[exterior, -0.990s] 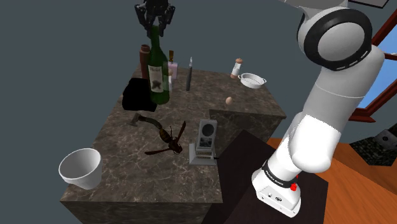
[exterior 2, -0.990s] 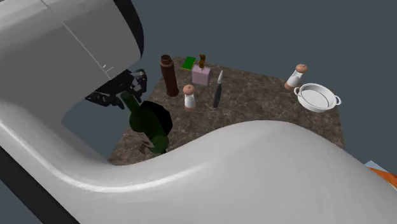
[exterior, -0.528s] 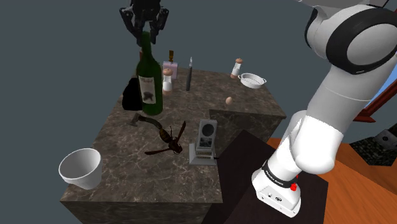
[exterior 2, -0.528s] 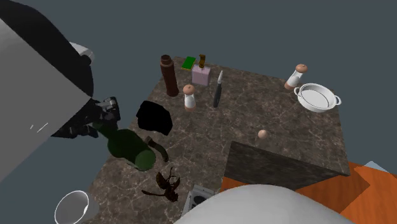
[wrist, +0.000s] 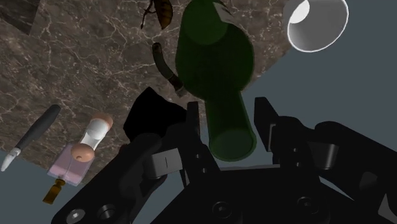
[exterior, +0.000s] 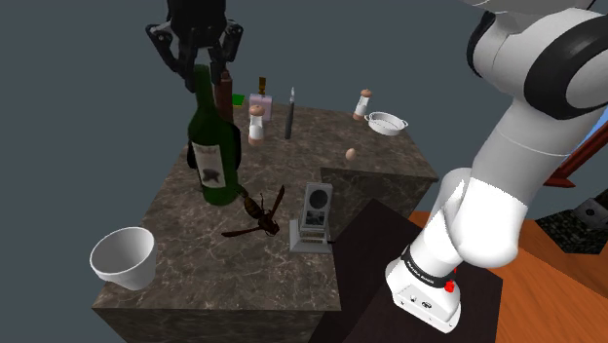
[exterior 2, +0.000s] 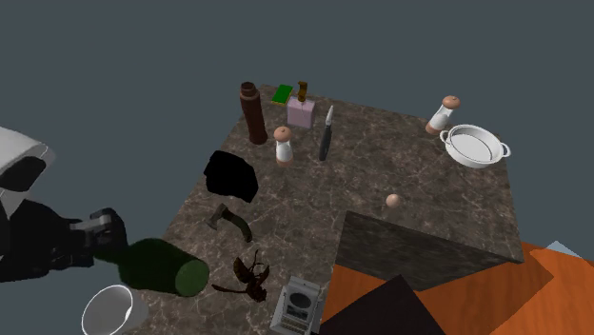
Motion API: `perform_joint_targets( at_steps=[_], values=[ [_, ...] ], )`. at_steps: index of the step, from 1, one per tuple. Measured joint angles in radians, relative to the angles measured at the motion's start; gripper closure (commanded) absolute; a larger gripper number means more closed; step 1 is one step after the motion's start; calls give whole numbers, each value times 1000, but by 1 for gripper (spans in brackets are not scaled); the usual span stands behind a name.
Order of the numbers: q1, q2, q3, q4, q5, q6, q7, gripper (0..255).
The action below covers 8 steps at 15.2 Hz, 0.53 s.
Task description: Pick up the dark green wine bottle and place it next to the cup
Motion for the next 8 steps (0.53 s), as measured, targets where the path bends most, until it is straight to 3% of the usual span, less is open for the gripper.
perform_joint_targets(
  at_steps=[5, 8],
  values=[
    [73, 51, 56, 75, -30, -48, 117, 255],
    [80, 44, 61, 35, -29, -18, 137, 255]
  ],
)
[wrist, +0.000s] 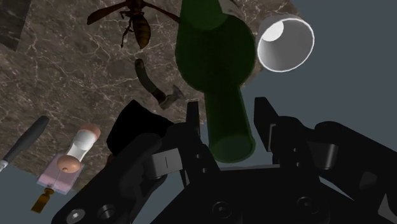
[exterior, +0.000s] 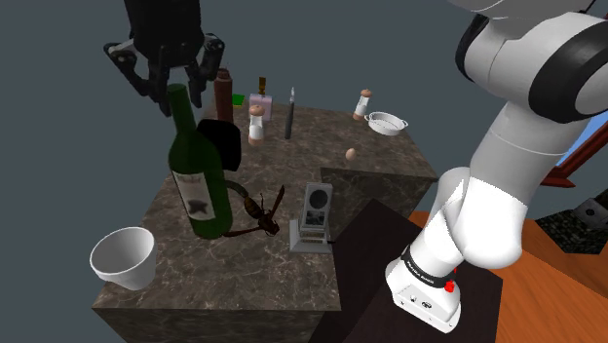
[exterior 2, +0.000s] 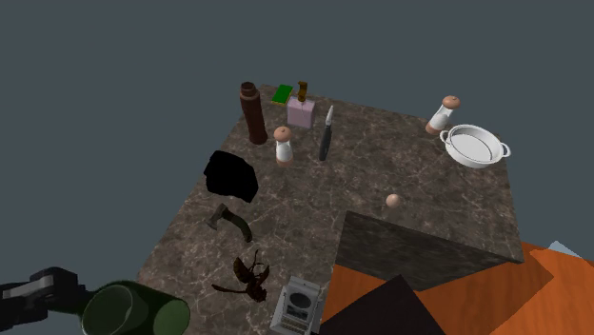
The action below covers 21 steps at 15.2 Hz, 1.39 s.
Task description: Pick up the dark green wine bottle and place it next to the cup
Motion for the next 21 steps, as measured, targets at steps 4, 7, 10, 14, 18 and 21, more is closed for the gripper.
perform_joint_targets(
  at_steps=[4, 7, 10, 14, 18, 21],
  values=[
    [-5, -20, -2, -80, 7, 60, 7, 255],
    [-10, -33, -5, -133, 12, 101, 8, 255],
    [-11, -41, -5, -185, 13, 145, 16, 255],
    [-15, -55, -8, -254, 16, 202, 19, 255],
    [-16, -60, -9, -315, 16, 258, 28, 255],
    [-18, -64, -10, -360, 16, 298, 33, 255]
  ],
)
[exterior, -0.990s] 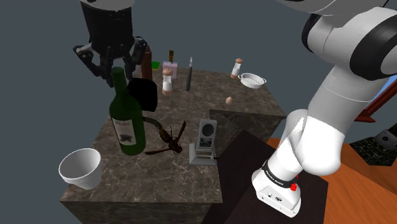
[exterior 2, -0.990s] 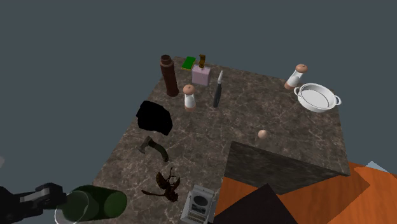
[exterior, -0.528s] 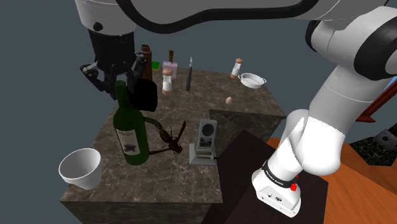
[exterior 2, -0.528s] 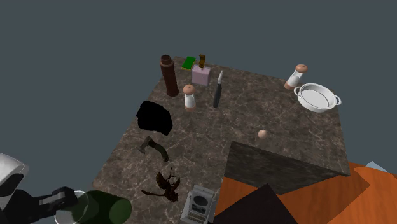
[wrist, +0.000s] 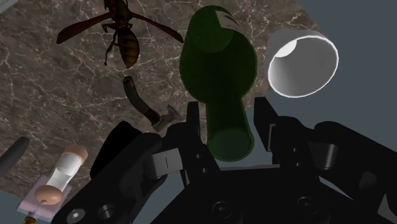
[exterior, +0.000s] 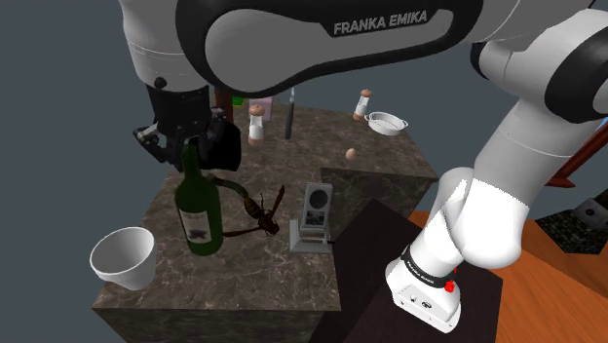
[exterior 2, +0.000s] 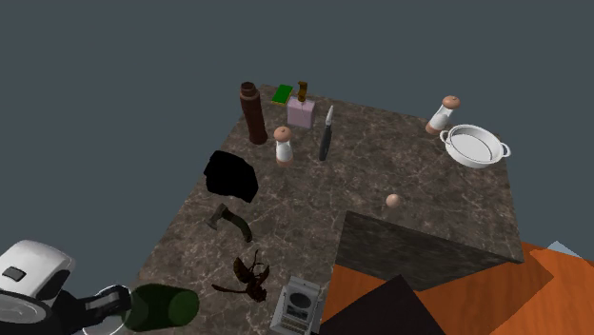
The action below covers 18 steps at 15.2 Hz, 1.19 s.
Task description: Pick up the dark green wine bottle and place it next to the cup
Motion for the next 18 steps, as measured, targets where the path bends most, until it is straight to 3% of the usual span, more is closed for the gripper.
perform_joint_targets(
  at_steps=[13, 18],
  values=[
    [-2, 21, -3, -148, -19, 165, 32, 255],
    [-2, 24, -3, -158, -21, 178, 36, 255]
  ],
)
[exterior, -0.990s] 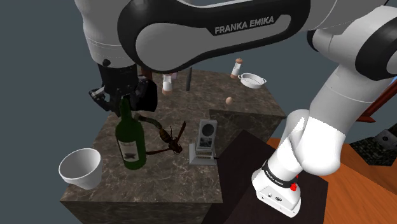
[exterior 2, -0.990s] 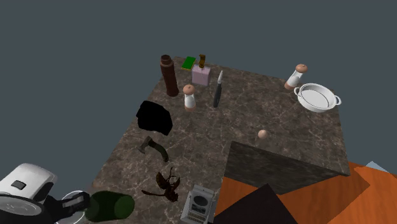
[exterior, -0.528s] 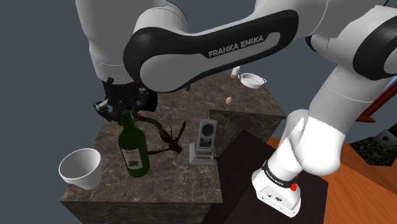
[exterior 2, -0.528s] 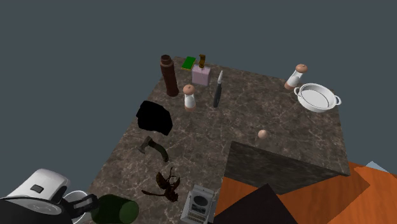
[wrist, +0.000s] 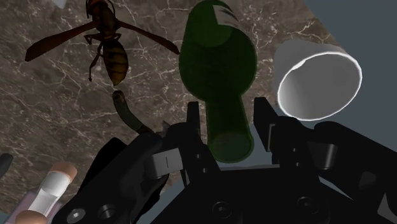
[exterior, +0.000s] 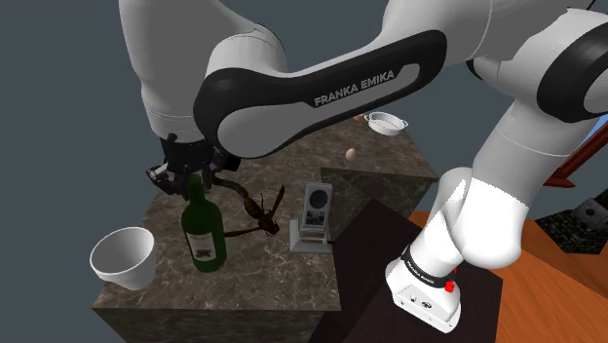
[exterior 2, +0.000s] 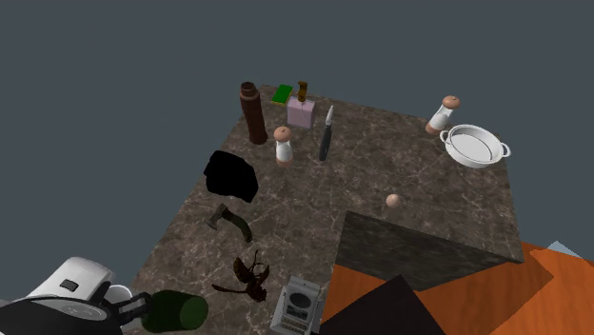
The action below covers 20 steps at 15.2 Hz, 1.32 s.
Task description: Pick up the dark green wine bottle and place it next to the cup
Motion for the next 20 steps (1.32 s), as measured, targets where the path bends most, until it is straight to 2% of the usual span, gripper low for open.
perform_joint_targets(
  at_steps=[2, 3, 9, 14, 20],
  values=[
    [0, 0, 0, 0, 0, 0, 0, 255],
    [0, 0, 0, 0, 0, 0, 0, 0],
    [0, 0, 0, 0, 0, 1, 0, 0],
    [7, -22, 8, 84, 14, -103, -9, 0],
    [8, -30, 8, 89, 18, -117, -12, 0]
  ],
)
